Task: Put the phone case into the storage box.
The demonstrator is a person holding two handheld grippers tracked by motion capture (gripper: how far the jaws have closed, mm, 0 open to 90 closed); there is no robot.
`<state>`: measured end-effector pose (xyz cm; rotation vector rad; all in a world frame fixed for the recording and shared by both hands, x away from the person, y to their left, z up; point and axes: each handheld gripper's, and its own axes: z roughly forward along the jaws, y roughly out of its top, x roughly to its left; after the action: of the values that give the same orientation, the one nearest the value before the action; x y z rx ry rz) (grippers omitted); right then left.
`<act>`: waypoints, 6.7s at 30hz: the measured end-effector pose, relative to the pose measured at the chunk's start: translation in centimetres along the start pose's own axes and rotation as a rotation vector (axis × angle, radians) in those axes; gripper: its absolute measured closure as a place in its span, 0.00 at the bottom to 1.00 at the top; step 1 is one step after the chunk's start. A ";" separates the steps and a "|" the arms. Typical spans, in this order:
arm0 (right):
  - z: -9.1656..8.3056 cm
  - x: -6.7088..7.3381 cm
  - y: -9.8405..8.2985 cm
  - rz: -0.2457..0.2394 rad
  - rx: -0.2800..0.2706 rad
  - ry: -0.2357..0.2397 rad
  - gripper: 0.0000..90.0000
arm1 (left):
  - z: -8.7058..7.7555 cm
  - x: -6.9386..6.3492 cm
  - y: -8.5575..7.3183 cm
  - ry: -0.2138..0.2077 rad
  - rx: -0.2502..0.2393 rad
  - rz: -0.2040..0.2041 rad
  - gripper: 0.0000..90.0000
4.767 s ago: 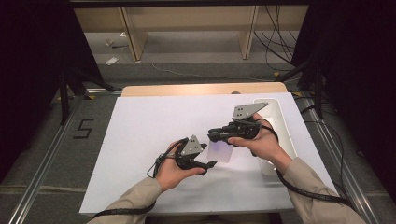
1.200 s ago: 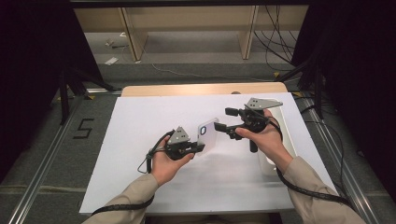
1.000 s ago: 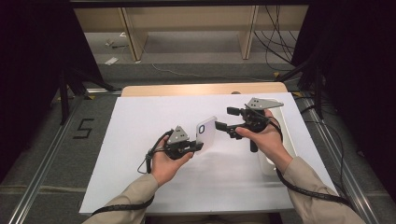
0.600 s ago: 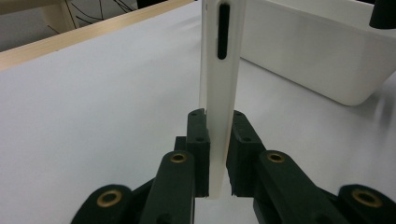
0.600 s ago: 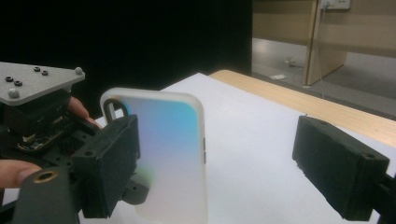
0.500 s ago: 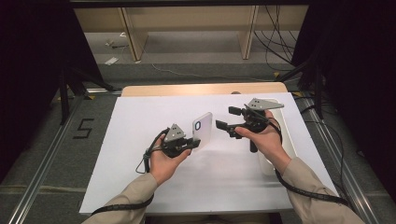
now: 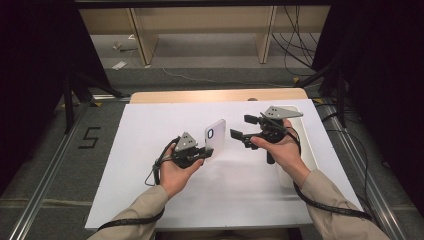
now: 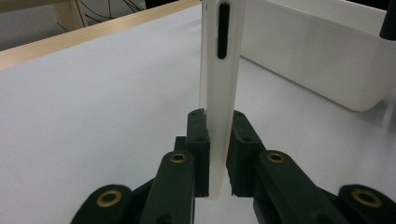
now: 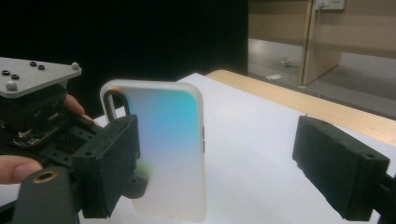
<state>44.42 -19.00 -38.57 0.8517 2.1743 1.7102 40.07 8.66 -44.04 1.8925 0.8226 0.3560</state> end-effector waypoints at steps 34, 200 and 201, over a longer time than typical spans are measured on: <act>0.9 1.4 -0.5 -0.010 -0.010 -0.020 0.10 | 0.9 -0.7 0.8 0.004 0.000 -0.031 0.90; -1.3 0.3 0.5 0.038 -0.111 -0.226 0.20 | -2.0 0.8 -0.5 -0.089 0.050 0.165 0.00; -1.3 0.3 0.5 0.039 -0.112 -0.226 0.20 | -2.1 0.9 -0.6 -0.087 0.051 0.165 0.00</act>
<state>43.63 -19.83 -37.69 1.0098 1.9091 1.6469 39.33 10.83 -43.70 2.0151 0.6243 0.3542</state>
